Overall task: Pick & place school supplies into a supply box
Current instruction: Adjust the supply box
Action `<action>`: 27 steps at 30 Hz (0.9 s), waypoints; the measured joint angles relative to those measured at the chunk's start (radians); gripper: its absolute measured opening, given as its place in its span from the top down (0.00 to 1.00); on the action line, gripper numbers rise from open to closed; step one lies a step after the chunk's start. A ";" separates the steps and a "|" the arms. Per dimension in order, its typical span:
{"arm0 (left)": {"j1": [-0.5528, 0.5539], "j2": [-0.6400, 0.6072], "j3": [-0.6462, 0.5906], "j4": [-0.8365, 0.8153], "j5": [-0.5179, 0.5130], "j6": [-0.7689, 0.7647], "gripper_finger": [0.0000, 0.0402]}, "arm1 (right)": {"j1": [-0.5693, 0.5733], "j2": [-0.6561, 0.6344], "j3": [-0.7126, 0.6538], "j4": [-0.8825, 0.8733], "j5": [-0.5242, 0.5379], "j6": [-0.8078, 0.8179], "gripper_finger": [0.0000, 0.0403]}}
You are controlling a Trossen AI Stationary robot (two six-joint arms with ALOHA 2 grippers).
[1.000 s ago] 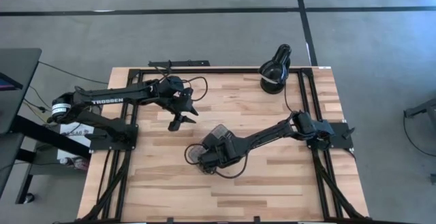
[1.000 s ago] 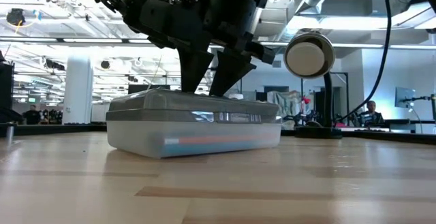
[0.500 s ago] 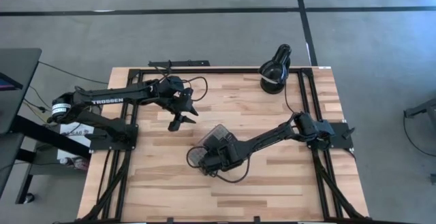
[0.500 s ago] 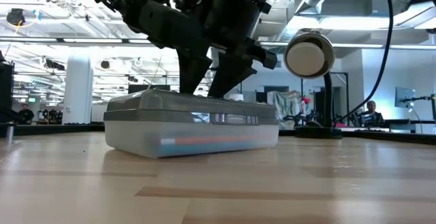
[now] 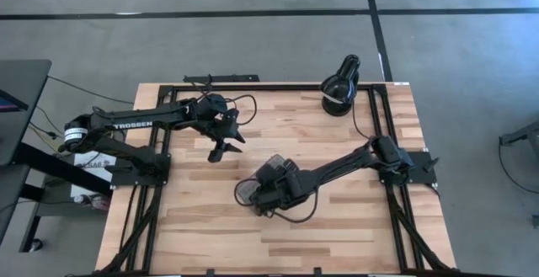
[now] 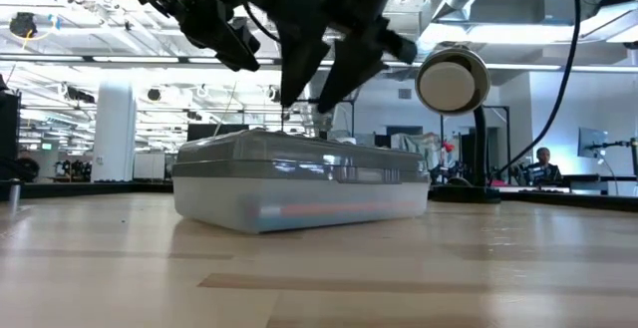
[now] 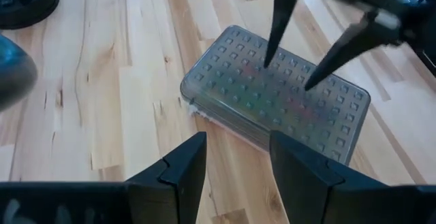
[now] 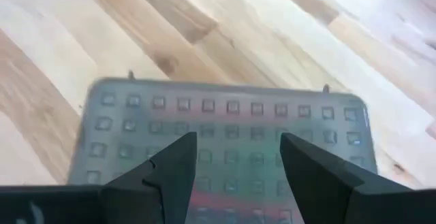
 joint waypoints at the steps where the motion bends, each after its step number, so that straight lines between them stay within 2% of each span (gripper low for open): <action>1: 0.000 0.000 0.000 -0.009 -0.001 0.004 0.61 | 0.002 -0.008 0.000 0.001 0.001 0.000 0.49; 7: -0.001 0.014 -0.001 -0.187 -0.005 0.131 0.61 | 0.059 -0.067 0.003 -0.101 0.002 0.077 0.49; 12: -0.019 0.014 -0.031 -0.190 -0.006 0.162 0.61 | 0.152 -0.074 0.002 -0.181 -0.007 0.168 0.49; 17: -0.043 0.014 -0.098 -0.114 -0.007 0.154 0.61 | 0.233 -0.073 0.000 -0.246 -0.047 0.301 0.49; 22: -0.077 0.014 -0.188 0.014 -0.001 0.100 0.61 | 0.236 -0.073 -0.052 -0.295 -0.057 0.449 0.49; 24: -0.088 0.014 -0.217 0.067 0.001 0.073 0.61 | 0.230 -0.073 -0.080 -0.254 -0.072 0.452 0.49; 27: -0.097 0.014 -0.247 0.128 -0.003 0.031 0.61 | 0.224 -0.073 -0.129 -0.120 -0.082 0.364 0.49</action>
